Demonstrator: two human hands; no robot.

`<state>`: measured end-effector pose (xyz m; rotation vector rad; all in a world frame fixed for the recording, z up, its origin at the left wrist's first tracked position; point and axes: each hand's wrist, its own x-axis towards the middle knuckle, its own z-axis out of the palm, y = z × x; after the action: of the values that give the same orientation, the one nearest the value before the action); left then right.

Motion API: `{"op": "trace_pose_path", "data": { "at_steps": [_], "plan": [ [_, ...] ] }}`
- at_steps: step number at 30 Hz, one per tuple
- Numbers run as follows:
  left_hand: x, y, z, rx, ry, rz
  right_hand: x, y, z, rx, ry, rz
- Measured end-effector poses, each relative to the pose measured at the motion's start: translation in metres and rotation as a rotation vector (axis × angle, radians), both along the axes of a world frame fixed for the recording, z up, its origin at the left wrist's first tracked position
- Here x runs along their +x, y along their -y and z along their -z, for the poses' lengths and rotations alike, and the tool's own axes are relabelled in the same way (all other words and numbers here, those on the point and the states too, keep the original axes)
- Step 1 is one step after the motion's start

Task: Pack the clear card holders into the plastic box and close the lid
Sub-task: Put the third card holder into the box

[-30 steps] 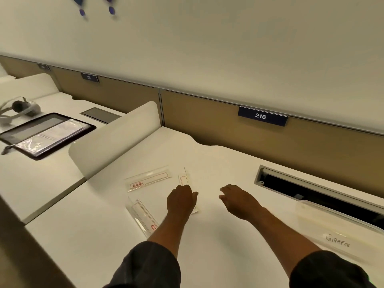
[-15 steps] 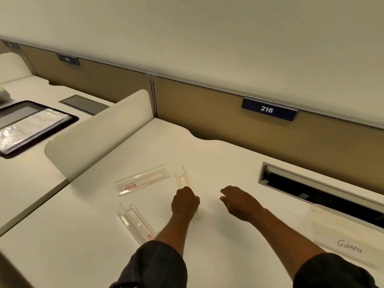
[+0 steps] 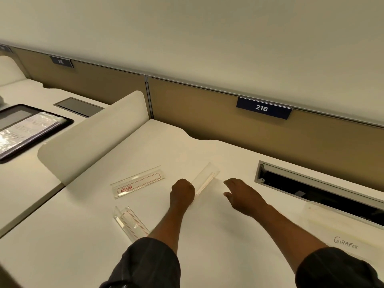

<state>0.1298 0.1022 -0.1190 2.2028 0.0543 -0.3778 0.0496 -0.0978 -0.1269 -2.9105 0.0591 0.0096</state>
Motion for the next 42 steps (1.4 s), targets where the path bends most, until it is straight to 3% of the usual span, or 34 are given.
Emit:
{"op": "trace_pose_path", "data": {
  "at_steps": [4, 7, 12, 21, 28, 32, 42],
  "plan": [
    [-0.003, -0.001, -0.016, -0.18, 0.055, 0.05, -0.007, 0.022, -0.02, -0.102, 0.094, 0.015],
    [-0.007, 0.003, -0.033, -0.127, 0.075, 0.125, -0.015, 0.038, -0.036, -0.174, 0.125, 0.027],
    [-0.012, 0.021, -0.058, -0.029, -0.048, 0.293, -0.035, 0.062, -0.062, -0.259, 0.127, -0.07],
    [-0.059, 0.079, -0.079, -0.012, -0.23, 0.476, -0.093, 0.106, -0.09, -0.03, -0.107, 0.008],
    [-0.096, 0.138, -0.087, 0.177, -0.019, 0.954, -0.159, 0.164, -0.104, 0.03, -0.166, 0.16],
    [-0.117, 0.174, -0.089, 0.308, 0.19, 0.983, -0.191, 0.189, -0.108, 0.047, -0.189, 0.246],
    [-0.158, 0.245, -0.086, 0.358, 0.404, 1.027, -0.248, 0.235, -0.108, 0.04, -0.22, 0.337]
  ]
}}
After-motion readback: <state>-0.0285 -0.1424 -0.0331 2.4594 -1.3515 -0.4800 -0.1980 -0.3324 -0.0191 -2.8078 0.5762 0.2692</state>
